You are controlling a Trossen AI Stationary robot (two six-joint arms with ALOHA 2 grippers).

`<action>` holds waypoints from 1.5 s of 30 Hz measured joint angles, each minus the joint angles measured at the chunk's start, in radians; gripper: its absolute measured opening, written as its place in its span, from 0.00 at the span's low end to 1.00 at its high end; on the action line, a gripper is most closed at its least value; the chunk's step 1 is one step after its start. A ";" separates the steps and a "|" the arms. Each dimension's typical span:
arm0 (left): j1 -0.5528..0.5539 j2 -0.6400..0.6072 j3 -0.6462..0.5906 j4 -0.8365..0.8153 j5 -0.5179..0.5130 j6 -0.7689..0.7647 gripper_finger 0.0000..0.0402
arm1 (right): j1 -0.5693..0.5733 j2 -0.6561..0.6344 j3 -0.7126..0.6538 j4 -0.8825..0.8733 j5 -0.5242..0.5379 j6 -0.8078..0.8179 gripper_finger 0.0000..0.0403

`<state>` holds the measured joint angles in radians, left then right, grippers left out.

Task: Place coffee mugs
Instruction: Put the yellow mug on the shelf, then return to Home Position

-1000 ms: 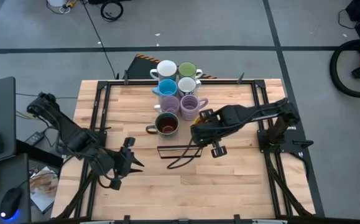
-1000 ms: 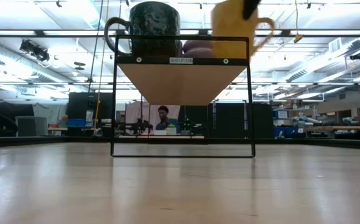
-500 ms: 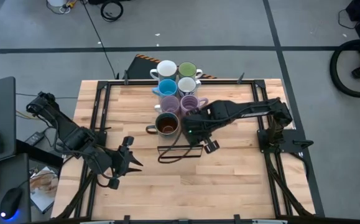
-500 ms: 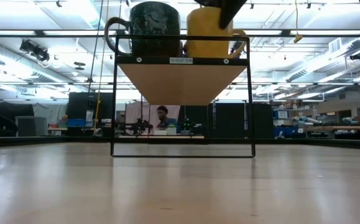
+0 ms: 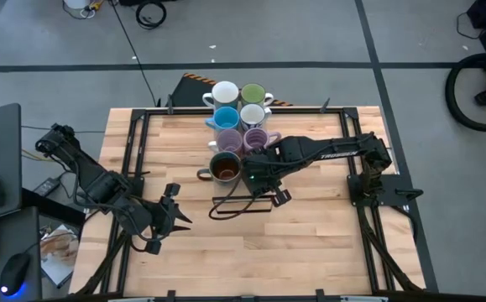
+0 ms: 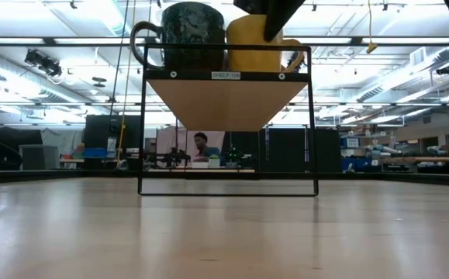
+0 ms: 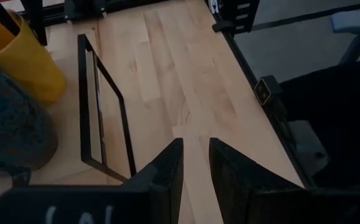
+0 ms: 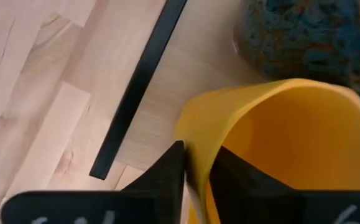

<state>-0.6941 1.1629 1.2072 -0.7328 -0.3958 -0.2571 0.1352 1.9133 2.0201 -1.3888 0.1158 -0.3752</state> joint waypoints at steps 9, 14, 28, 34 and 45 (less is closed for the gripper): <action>0.003 0.000 0.000 0.001 -0.004 0.029 0.21 | 0.000 -0.020 0.000 -0.002 0.015 0.048 0.37; 0.041 -0.007 -0.001 0.001 0.000 0.114 0.21 | 0.005 -0.079 0.000 0.002 0.052 0.081 0.45; 0.312 -0.296 -0.222 0.159 0.057 0.290 0.21 | 0.004 -0.379 -0.221 0.148 0.144 0.212 0.50; 0.391 -0.457 -0.397 0.332 0.060 0.290 0.21 | -0.019 -0.613 -0.549 0.436 0.152 0.243 0.49; 0.472 -0.686 -0.683 0.586 0.060 0.274 0.21 | -0.109 -0.996 -1.061 0.891 0.153 0.249 0.49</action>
<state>-0.2218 0.4774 0.5238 -0.1469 -0.3359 0.0167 0.0260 0.9172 0.9595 -0.4974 0.2683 -0.1262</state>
